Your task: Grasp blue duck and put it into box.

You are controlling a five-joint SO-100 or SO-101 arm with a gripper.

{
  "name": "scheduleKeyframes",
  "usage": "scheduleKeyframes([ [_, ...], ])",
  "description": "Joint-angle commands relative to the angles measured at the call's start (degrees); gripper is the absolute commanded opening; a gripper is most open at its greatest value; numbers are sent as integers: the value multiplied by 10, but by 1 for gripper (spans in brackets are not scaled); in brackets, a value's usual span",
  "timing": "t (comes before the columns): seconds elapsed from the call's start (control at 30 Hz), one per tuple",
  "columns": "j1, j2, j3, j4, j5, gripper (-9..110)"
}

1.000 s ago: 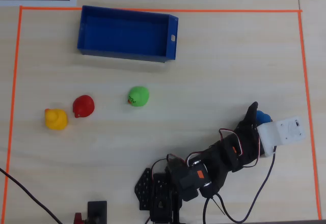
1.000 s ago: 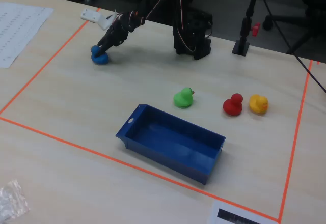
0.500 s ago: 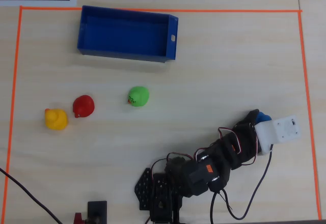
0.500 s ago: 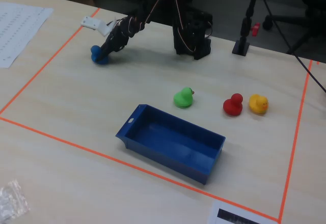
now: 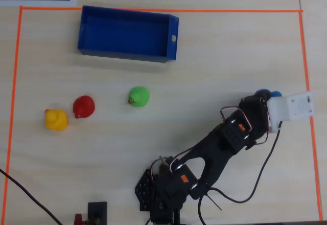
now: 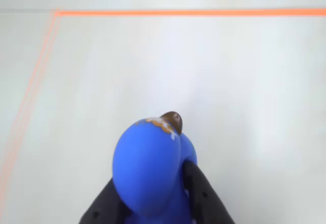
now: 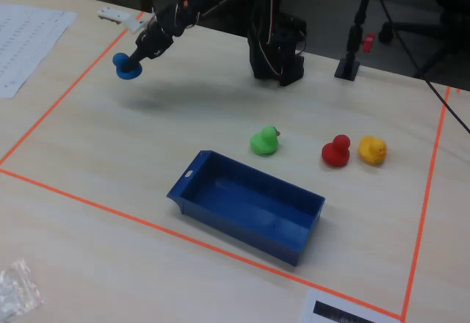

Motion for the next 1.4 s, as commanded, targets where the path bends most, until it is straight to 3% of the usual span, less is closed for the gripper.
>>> scheduleKeyframes([
  [0.0, -167, 88, -122, 287, 49, 0],
  [0.13, -329, 90, -225, 420, 106, 0],
  [0.3, -475, -7, -357, 475, 176, 0],
  [0.47, -532, -186, -559, 502, 200, 0],
  [0.63, -563, -297, -639, 461, 199, 0],
  [0.73, -577, -353, -658, 455, 207, 10],
  [0.83, -586, -381, -627, 425, 204, 34],
  [0.97, -577, -388, -613, 419, 202, 41],
  [1.03, -561, -335, -554, 402, 201, 37],
  [1.23, -496, 14, -170, 293, 149, 2],
  [1.37, -439, 231, 39, 278, 91, 0],
])
